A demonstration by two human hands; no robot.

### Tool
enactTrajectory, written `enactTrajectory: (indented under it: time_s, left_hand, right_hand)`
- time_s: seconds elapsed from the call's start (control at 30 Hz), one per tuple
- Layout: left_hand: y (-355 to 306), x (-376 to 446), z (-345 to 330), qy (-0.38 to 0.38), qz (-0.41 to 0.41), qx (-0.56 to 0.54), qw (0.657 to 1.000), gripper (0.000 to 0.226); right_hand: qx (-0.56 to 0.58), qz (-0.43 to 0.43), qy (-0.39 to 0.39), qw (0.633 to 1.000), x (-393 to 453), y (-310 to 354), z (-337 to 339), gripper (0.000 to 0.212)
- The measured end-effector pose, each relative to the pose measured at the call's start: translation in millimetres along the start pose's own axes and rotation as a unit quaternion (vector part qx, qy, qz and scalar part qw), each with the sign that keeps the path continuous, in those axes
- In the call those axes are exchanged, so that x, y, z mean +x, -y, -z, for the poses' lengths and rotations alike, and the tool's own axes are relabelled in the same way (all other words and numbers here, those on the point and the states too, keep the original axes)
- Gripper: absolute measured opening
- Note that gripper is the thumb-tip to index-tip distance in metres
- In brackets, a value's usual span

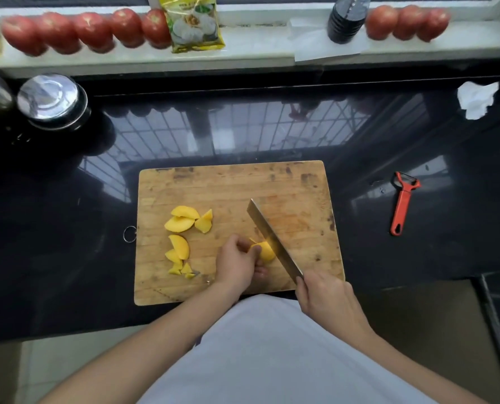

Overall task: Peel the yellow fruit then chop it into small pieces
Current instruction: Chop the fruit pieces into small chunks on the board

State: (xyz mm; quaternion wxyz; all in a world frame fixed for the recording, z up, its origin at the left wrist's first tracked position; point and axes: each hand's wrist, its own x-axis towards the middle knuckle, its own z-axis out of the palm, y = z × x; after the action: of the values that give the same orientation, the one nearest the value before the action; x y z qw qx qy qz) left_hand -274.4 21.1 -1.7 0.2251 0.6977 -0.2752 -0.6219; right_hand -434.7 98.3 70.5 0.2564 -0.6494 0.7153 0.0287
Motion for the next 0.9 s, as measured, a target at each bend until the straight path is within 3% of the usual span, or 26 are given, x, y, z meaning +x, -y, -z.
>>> enactTrajectory:
  time_s: [0.1,0.23,0.33,0.67,0.9]
  left_hand:
    - [2.1,0.2,2.3,0.016,-0.017,0.016,1.0,0.012]
    - [13.2,1.4,11.4,0.034,-0.111,0.142,0.983,0.022]
    - [18.0,3.2,12.3,0.026,-0.13,0.186,0.974,0.029]
    - [17.4,-4.1,6.2,0.022,-0.124,0.136,0.983,0.012]
    - [18.3,-5.7,2.5,0.014,-0.123,0.165,0.978,0.017]
  right_hand:
    - [-0.003,-0.01,0.018,1.0,-3.6,8.6,-0.8,0.026]
    - [0.009,-0.013,-0.004,1.0,-6.6,15.0,-1.2,0.022]
    - [0.004,-0.012,-0.024,1.0,-9.1,16.4,-4.7,0.02]
    - [-0.028,0.01,-0.078,0.997,-15.5,10.1,-10.6,0.022]
    - [-0.022,-0.009,-0.009,1.0,-14.8,12.7,-6.1,0.019]
